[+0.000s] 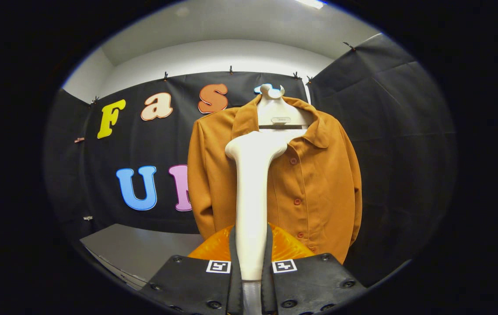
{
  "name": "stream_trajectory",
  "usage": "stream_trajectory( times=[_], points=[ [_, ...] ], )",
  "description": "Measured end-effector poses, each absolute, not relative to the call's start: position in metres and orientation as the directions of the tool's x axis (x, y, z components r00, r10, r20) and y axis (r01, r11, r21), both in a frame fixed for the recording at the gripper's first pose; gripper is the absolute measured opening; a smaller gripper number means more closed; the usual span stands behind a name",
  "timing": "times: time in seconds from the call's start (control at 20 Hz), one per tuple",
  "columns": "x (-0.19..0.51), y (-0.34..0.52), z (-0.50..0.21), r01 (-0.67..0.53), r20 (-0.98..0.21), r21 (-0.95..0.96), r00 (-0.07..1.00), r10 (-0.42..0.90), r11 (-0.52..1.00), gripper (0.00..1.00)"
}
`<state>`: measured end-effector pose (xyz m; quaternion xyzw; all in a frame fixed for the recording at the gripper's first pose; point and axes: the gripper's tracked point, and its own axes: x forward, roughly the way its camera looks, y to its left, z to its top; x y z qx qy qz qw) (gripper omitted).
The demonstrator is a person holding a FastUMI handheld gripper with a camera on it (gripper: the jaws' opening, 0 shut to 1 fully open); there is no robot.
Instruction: Iron the clothes twice with a garment steamer, once on the left side and once on the right side.
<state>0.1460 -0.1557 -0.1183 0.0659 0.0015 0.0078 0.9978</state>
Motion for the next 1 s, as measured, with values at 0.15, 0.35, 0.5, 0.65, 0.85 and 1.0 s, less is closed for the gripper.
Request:
stream_trajectory(
  times=[0.15, 0.35, 0.5, 0.65, 0.85, 1.0],
  points=[
    [0.146, -0.155, -0.130, -0.024, -0.006, 0.130, 1.000, 0.025, 0.991, 0.20],
    [0.142, -0.154, -0.157, -0.023, -0.061, 0.124, 0.998, 0.030, 0.992, 0.20],
    [0.131, -0.154, -0.180, -0.008, -0.105, 0.130, 0.994, 0.022, 0.992, 0.20],
    [0.122, -0.156, -0.205, 0.010, -0.159, 0.125, 0.987, 0.010, 0.992, 0.20],
    [0.111, -0.158, -0.240, 0.037, -0.233, 0.120, 0.972, -0.008, 0.992, 0.20],
    [0.103, -0.159, -0.268, 0.057, -0.292, 0.113, 0.956, -0.022, 0.992, 0.20]
  ],
)
